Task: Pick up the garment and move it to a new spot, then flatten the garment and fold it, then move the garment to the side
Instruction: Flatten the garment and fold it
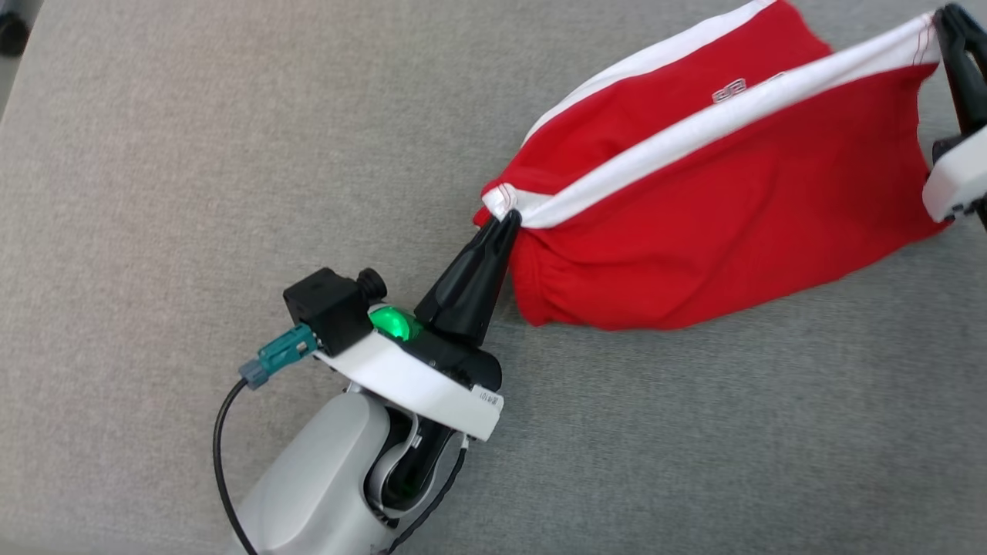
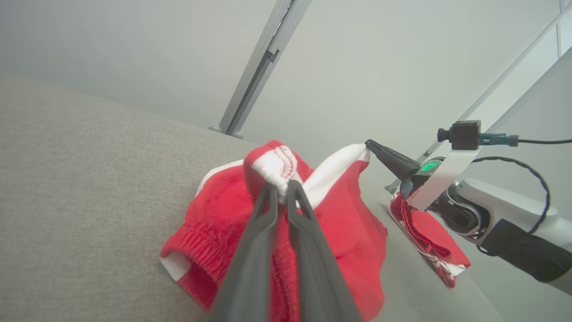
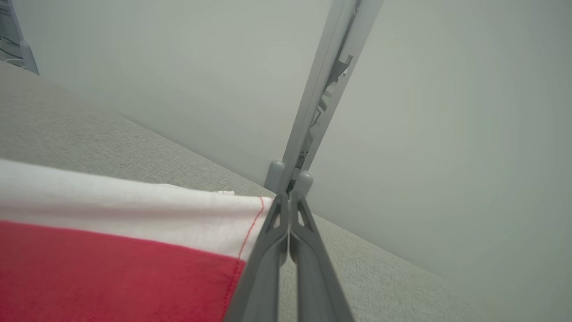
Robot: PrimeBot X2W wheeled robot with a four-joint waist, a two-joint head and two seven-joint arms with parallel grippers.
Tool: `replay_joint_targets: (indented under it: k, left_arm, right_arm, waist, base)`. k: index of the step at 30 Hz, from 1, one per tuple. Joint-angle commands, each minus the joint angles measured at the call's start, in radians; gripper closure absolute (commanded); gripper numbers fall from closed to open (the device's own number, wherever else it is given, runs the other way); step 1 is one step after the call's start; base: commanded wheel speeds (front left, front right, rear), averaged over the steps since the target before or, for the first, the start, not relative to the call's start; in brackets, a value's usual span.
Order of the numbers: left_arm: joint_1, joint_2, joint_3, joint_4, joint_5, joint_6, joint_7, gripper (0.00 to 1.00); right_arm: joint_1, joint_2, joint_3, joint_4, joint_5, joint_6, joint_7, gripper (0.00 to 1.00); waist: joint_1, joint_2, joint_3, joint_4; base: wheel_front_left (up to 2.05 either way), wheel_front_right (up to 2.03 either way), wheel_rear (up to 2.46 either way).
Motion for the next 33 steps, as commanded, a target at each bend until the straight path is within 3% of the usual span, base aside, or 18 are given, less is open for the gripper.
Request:
replay_joint_targets:
  k: [1,15,21,22,23,24,25,26,27,28,33]
  left_arm:
    - [-0.02,-0.001,0.007,0.007,-0.002,-0.001,-0.004,1.0]
    - [-0.133,-0.031,0.01,0.083,-0.055,0.0,-0.004,1.0]
    - [-0.18,-0.033,-0.032,0.136,-0.094,0.028,-0.004,1.0]
    - [-0.191,-0.032,-0.041,0.143,-0.102,0.033,-0.004,0.8]
    - [-0.198,-0.033,-0.054,0.155,-0.11,0.036,-0.004,0.68]
    - [-0.208,-0.033,-0.058,0.163,-0.111,0.041,-0.004,0.45]
    - [-0.216,-0.032,-0.061,0.174,-0.11,0.049,-0.004,0.1]
    - [-0.223,-0.033,-0.063,0.182,-0.111,0.054,-0.004,0.0]
    - [-0.23,-0.034,-0.059,0.187,-0.11,0.06,-0.004,0.0]
    - [-0.232,-0.034,-0.053,0.191,-0.105,0.064,-0.004,0.0]
    - [-0.194,-0.033,-0.015,0.208,-0.063,0.1,-0.004,0.0]
  right_arm:
    - [-0.032,-0.001,0.019,0.023,0.011,0.0,-0.003,1.0]
    - [-0.318,0.011,0.225,0.246,0.048,0.0,-0.007,1.0]
    - [-0.363,0.027,0.272,0.305,0.075,0.0,-0.007,1.0]
    - [-0.363,0.032,0.28,0.311,0.082,0.0,-0.007,1.0]
    - [-0.365,0.035,0.284,0.315,0.087,0.0,-0.007,1.0]
    - [-0.367,0.037,0.285,0.313,0.091,0.0,-0.007,1.0]
    - [-0.367,0.038,0.287,0.31,0.097,0.0,-0.007,0.89]
    - [-0.367,0.037,0.283,0.303,0.099,0.0,-0.007,0.57]
    - [-0.366,0.037,0.276,0.294,0.098,0.0,-0.007,0.4]
    - [-0.361,0.037,0.269,0.285,0.096,0.0,-0.007,0.0]
    - [-0.293,0.044,0.188,0.196,0.063,0.0,-0.007,0.0]
  waist:
    - [0.0,0.0,0.032,0.032]
    - [0.0,0.0,0.124,0.104]
    - [0.0,0.0,0.137,0.116]
    - [0.0,0.0,0.137,0.117]
    - [0.0,0.0,0.137,0.117]
    - [0.0,0.0,0.137,0.116]
    - [0.0,0.0,0.136,0.114]
    - [0.0,0.0,0.135,0.11]
    - [0.0,0.0,0.133,0.106]
    - [0.0,0.0,0.129,0.103]
    - [0.0,0.0,0.092,0.071]
  base:
    - [0.0,0.0,0.0]
    - [0.0,0.0,0.0]
    - [0.0,0.0,0.0]
    - [0.0,0.0,0.0]
    - [0.0,0.0,0.0]
    - [0.0,0.0,0.0]
    - [0.0,0.0,0.0]
    - [0.0,0.0,0.0]
    - [0.0,0.0,0.0]
    - [0.0,0.0,0.0]
    - [0.0,0.0,0.0]
